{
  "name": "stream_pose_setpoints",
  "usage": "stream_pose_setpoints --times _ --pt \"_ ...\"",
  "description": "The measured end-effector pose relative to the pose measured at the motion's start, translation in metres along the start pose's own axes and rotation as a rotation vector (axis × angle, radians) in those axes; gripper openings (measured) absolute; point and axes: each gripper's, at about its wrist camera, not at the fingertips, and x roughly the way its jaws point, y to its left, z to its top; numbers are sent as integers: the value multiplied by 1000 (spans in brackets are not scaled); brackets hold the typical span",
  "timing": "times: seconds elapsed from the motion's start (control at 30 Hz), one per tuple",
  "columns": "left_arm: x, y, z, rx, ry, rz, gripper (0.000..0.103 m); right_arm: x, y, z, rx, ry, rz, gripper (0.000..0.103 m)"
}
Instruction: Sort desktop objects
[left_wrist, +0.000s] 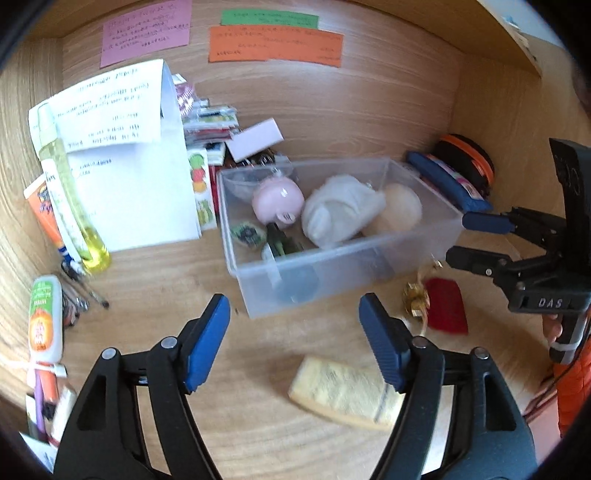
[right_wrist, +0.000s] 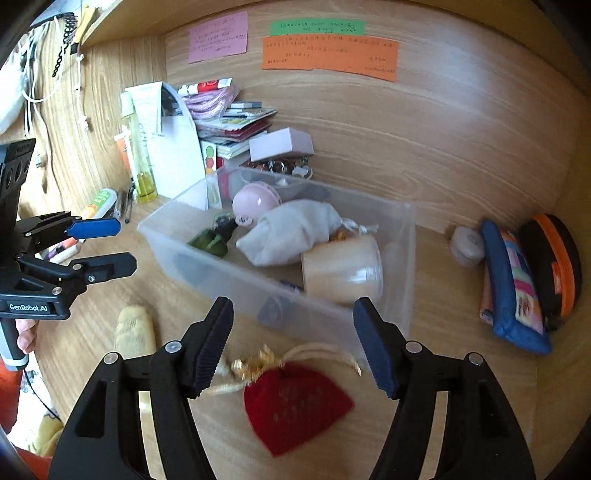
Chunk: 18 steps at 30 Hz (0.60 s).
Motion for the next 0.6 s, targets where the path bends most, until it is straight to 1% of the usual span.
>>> stream_pose_setpoints --times 0.1,0.17,0.2,0.3,0.47,0.57,0.6 --pt "-1 -6 -14 11 23 -6 73 -7 2 -14 4 14 -5 65" --pt "-1 -11 -22 10 42 -12 73 -10 2 -23 8 21 -6 71" --pt "0 -13 -27 4 54 -16 73 -12 3 -28 9 23 -9 76" --pt "0 -17 -37 -12 83 -41 73 -16 6 -41 4 31 -22 77" --pt "-1 -27 -49 -19 109 -62 73 -14 7 -59 11 63 -16 77" --pt "1 -29 -55 -31 131 -81 73 -11 8 -67 33 79 19 77" --pt "1 -29 -57 -34 131 -84 74 -11 9 -70 44 86 55 77"
